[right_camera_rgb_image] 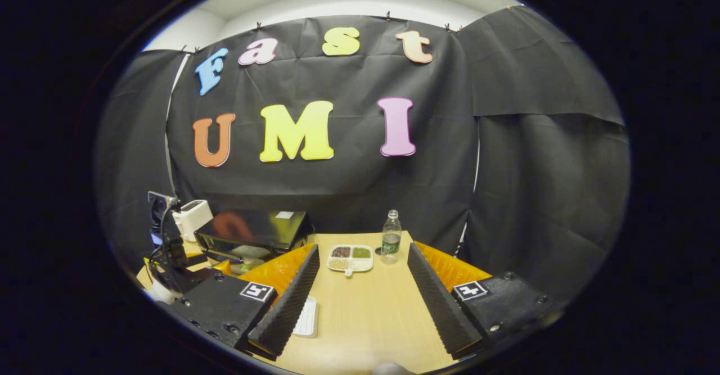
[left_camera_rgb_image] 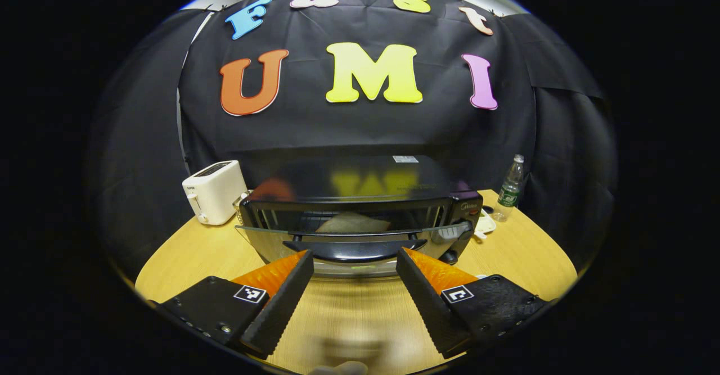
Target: Open the electric oven with the left hand, put the food in, and close the electric oven.
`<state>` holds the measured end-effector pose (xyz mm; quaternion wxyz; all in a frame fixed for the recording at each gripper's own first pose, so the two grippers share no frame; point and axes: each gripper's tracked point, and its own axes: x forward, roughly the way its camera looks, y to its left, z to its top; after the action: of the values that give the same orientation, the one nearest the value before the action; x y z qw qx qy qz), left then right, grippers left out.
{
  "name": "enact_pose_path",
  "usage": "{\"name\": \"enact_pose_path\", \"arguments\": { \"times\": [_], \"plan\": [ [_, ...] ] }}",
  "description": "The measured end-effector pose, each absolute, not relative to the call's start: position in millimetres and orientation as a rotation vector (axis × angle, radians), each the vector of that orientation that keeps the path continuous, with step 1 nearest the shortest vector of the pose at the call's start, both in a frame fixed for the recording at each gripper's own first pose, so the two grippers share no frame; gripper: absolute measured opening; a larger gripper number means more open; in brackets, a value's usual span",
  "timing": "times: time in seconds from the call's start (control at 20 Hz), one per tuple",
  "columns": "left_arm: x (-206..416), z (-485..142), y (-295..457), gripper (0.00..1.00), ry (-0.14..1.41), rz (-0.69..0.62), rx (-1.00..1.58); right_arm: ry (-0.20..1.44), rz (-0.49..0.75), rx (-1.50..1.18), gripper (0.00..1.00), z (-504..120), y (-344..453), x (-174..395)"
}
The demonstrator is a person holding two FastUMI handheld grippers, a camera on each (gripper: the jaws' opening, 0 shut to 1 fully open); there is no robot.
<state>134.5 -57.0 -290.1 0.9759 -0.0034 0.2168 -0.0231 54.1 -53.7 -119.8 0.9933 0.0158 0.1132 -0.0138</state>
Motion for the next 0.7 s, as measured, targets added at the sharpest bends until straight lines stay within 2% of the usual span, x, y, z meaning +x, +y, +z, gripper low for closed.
{"name": "enact_pose_path", "arguments": {
  "times": [0.05, 0.1, 0.2, 0.25, 0.45, 0.7],
  "plan": [
    [135.3, -287.2, -55.6, 0.89, 0.43, -0.042, -0.006, 0.222, -0.025, 0.03, 0.97, -118.3, -53.0, 55.2],
    [134.6, -285.5, -56.8, 0.97, 0.425, -0.048, -0.007, 0.217, -0.024, 0.028, 0.97, -116.5, -52.5, 56.6],
    [131.2, -285.4, -57.0, 0.97, 0.428, -0.053, 0.0, 0.213, -0.023, 0.028, 1.0, -114.6, -51.7, 58.3],
    [130.2, -284.7, -56.2, 0.97, 0.429, -0.052, 0.005, 0.213, -0.02, 0.03, 0.97, -115.8, -50.1, 58.1],
    [123.4, -276.0, -52.1, 0.97, 0.416, -0.045, 0.013, 0.21, -0.011, 0.028, 0.98, -113.1, -46.7, 58.4],
    [103.9, -230.5, -50.2, 0.97, 0.365, -0.032, -0.012, 0.174, 0.021, 0.02, 0.97, -94.1, -31.9, 58.7]
  ]
}}
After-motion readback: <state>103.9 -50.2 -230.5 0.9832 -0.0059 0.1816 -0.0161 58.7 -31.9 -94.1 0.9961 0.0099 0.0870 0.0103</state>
